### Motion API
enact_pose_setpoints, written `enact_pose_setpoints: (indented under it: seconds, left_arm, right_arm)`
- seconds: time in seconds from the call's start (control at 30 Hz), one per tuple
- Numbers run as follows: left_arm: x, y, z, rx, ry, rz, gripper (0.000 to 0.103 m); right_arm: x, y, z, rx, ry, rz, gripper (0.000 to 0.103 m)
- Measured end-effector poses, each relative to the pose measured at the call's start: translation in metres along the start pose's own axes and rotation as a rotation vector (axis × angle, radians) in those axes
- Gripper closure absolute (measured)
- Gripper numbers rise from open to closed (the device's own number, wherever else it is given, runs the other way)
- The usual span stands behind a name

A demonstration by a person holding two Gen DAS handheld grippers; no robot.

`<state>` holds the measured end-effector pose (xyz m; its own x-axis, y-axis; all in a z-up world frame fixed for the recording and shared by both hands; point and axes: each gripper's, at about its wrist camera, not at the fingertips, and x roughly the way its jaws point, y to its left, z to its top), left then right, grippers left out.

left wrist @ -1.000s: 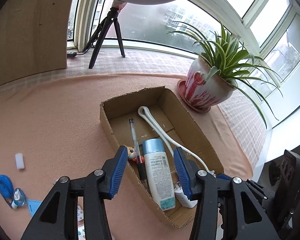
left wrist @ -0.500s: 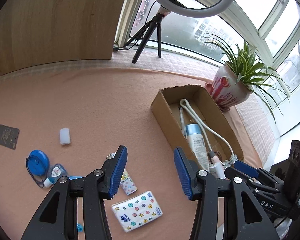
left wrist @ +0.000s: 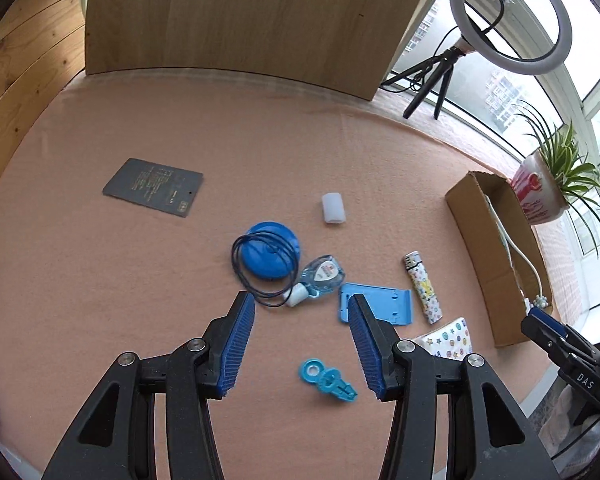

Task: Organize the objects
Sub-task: 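Move both grippers back over the remaining items on the table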

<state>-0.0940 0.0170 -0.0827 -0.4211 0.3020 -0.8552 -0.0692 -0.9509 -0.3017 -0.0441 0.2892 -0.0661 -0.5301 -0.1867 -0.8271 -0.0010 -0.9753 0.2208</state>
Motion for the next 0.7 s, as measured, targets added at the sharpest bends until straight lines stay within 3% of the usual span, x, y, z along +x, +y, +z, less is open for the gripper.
enact_pose_setpoints:
  seconds: [0.17,0.3,0.7]
  left_arm:
    - [0.001,0.045,-0.002,-0.048,0.011,0.032,0.051]
    - [0.009,0.063,-0.003,-0.071,0.025,0.038,0.051]
    - [0.038,0.059,0.005,-0.041,0.068,-0.021,0.051]
  right_arm:
    - [0.007,0.036,-0.007,-0.05,-0.024,0.027,0.049]
    - [0.019,0.062,-0.011,-0.079,0.011,0.072,0.049]
    - [0.055,0.114,-0.031,-0.167,0.132,0.097,0.049]
